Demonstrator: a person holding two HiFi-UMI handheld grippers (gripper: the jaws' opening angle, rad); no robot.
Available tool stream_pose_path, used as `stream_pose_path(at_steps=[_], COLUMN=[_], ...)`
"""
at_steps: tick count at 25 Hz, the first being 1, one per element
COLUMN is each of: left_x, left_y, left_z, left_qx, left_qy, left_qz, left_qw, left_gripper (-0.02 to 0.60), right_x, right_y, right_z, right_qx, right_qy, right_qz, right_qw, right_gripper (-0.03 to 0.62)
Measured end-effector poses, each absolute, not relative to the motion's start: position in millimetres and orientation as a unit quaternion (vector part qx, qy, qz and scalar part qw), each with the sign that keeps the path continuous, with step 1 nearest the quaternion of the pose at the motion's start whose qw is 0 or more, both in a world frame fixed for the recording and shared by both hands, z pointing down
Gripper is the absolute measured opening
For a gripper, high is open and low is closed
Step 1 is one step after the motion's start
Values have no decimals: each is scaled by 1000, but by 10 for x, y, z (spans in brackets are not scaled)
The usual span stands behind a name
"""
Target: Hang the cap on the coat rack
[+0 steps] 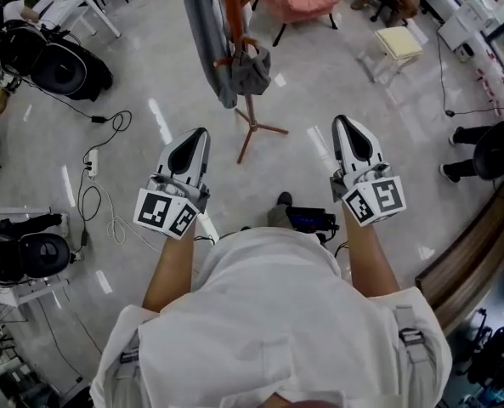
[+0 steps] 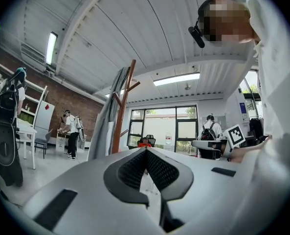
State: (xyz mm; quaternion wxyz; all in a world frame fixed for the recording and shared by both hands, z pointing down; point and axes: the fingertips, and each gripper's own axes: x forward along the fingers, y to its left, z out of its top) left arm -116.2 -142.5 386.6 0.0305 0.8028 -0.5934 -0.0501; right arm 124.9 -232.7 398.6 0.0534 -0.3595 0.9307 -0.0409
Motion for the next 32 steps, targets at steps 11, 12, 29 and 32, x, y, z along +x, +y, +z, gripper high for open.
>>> stream_pose_path(at_steps=[11,12,29,32], left_x=[-1349,-1316,-775,-473], left_y=[-591,-547,-446,-484], left_z=[4297,4370,4509,4493], left_qx=[824,826,811,821], left_qy=[-559,-555,-578,-562], left_qz=[-62,-61,-50,-48], left_qw=[73,78,82,87], left_gripper=[14,14,14,14], right_x=[979,973,1545,1812], right_y=[-1299,-1234,-1064,-1054], right_z=[4342,4377,4579,4645], right_qx=[-378,-377,-368,-374], right_qy=[921,922,926,923], right_qz=[-82,-85,-82,-92], right_qw=[41,38,-3,-10], right_gripper=[26,26,25,25])
